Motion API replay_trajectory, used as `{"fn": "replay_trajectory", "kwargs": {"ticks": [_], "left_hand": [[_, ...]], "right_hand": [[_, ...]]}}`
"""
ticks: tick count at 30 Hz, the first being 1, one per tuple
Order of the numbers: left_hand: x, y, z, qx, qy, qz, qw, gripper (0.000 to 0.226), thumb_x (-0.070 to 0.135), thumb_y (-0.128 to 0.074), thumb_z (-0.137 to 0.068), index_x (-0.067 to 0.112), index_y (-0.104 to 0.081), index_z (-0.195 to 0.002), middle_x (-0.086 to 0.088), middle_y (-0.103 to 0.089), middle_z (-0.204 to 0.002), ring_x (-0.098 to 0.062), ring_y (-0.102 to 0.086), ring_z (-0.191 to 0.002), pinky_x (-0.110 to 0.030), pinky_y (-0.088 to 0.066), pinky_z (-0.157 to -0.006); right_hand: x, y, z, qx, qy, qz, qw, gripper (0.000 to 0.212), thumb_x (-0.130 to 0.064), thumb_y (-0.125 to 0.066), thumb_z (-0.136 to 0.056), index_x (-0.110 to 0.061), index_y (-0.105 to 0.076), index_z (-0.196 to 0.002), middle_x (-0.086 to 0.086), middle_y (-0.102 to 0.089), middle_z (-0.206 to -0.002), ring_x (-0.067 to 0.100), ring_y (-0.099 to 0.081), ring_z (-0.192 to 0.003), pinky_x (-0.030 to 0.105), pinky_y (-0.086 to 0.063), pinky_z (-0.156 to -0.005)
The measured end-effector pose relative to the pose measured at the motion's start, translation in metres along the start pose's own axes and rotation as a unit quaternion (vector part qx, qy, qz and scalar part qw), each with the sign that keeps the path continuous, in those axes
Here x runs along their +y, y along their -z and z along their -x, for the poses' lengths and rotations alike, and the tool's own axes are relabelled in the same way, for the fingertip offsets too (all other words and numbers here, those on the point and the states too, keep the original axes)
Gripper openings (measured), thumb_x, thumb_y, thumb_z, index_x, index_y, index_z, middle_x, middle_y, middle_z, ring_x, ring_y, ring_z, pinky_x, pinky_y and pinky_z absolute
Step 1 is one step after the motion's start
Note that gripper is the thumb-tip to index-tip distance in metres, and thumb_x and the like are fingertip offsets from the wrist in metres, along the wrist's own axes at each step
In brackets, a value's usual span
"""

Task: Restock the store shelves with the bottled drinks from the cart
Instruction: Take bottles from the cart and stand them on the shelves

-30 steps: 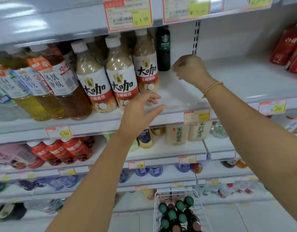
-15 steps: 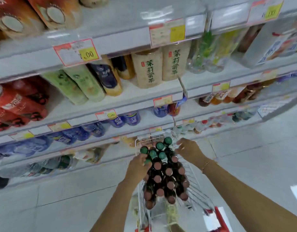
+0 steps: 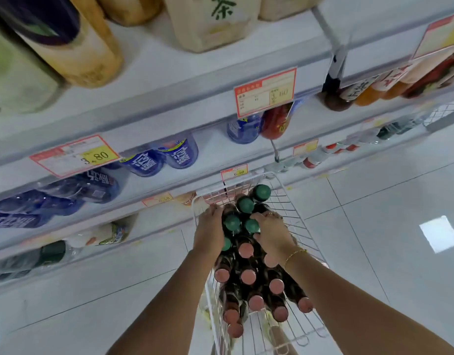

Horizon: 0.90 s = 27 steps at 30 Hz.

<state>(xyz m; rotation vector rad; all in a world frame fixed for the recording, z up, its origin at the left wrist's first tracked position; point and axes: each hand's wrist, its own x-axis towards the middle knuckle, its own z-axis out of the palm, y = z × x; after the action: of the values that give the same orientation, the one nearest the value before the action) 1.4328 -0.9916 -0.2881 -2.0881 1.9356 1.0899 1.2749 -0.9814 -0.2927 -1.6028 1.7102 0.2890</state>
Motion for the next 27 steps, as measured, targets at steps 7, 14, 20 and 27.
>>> {"fn": "replay_trajectory", "kwargs": {"ticks": [7, 14, 20, 27], "left_hand": [[0.000, -0.012, -0.029, 0.006, 0.020, -0.181, 0.983, 0.053, -0.006, -0.054, -0.081, 0.009, -0.044, -0.131, -0.014, -0.043, -0.131, -0.030, -0.044, -0.119, -0.037, -0.047, -0.087], [0.003, 0.004, -0.011, 0.029, 0.007, -0.111, 0.993, 0.040, -0.002, -0.061, -0.078, 0.011, -0.055, -0.115, -0.013, -0.041, -0.128, -0.029, -0.042, -0.118, -0.034, -0.048, -0.082], [0.032, 0.057, 0.063, 0.067, -0.016, -0.056, 0.996, 0.045, 0.018, -0.069, -0.072, 0.015, -0.056, -0.115, -0.011, -0.046, -0.123, -0.026, -0.046, -0.110, -0.031, -0.046, -0.085], [0.086, 0.166, 0.166, 0.187, -0.126, 0.073, 0.972, 0.036, 0.022, -0.078, -0.063, 0.019, -0.065, -0.097, 0.004, -0.050, -0.090, -0.015, -0.055, -0.082, -0.013, -0.031, -0.065]], "right_hand": [[0.003, -0.024, -0.025, 0.034, 0.007, 0.080, 0.996, 0.052, 0.000, -0.052, -0.086, -0.015, -0.036, -0.133, 0.014, -0.047, -0.126, 0.031, -0.058, -0.103, 0.035, -0.047, -0.070], [0.003, 0.002, -0.003, 0.078, 0.014, 0.008, 0.997, 0.049, -0.030, -0.064, -0.078, -0.014, -0.043, -0.120, 0.010, -0.057, -0.111, 0.030, -0.058, -0.097, 0.035, -0.047, -0.075], [0.000, 0.064, 0.087, 0.168, -0.014, -0.138, 0.976, 0.054, -0.034, -0.069, -0.075, -0.016, -0.050, -0.121, 0.008, -0.058, -0.112, 0.031, -0.060, -0.097, 0.034, -0.049, -0.080], [0.002, 0.173, 0.212, 0.279, 0.069, -0.287, 0.914, 0.035, -0.028, -0.072, -0.078, -0.021, -0.053, -0.106, -0.001, -0.056, -0.098, 0.018, -0.054, -0.090, 0.022, -0.044, -0.072]]}}
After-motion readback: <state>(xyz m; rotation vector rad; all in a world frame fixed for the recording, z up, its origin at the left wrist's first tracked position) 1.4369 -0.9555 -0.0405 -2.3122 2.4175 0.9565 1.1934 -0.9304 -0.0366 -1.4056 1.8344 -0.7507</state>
